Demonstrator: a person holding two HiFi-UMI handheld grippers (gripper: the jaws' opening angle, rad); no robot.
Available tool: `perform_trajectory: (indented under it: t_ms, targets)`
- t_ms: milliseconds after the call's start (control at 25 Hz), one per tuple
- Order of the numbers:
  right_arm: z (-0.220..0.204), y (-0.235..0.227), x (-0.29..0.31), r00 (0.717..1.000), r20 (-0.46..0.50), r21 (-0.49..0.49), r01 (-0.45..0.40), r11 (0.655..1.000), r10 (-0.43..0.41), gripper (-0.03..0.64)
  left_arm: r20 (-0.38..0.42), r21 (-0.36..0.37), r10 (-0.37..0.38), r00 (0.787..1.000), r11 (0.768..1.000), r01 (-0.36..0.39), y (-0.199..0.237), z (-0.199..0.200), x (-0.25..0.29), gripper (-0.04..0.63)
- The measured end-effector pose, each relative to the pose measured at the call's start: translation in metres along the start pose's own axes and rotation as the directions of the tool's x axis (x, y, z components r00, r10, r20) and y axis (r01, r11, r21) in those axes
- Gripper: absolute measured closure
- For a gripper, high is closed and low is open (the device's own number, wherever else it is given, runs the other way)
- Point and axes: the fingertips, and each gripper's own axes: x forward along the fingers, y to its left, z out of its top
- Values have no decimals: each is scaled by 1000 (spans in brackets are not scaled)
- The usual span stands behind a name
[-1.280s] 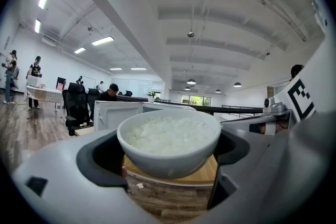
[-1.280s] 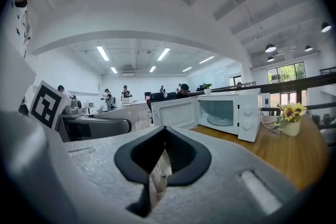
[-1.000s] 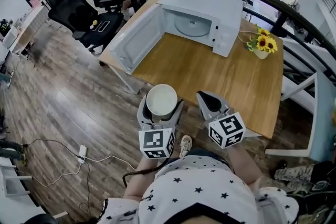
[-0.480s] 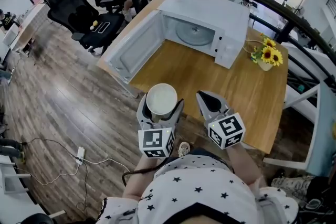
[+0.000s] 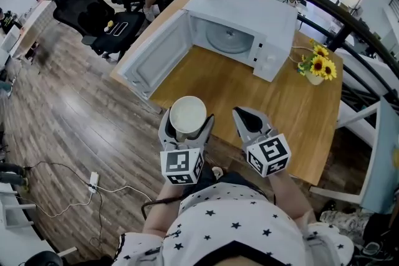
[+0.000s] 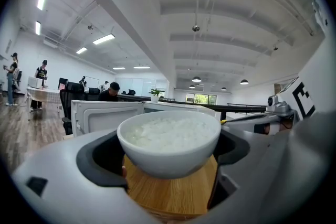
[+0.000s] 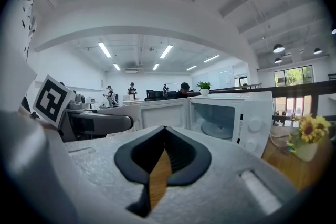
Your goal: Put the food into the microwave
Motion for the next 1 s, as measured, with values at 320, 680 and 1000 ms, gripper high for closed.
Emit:
perform_trajectory:
  t_ms: [320,680,1000]
  targets:
    - [-1,-21,15,999,-3,7,34,999,-34,611,-11,6,-21,1000,1000,21,7,-2,32,114]
    - [14,-58,52,995,-1,-5,99,995,-99,611,-12,11,-86,996,996,86,17,7,99,114]
    - [30,-93,78,980,-2,9,198,980,-198,611,-23,16,-184,983,983,185,20,23,158,114]
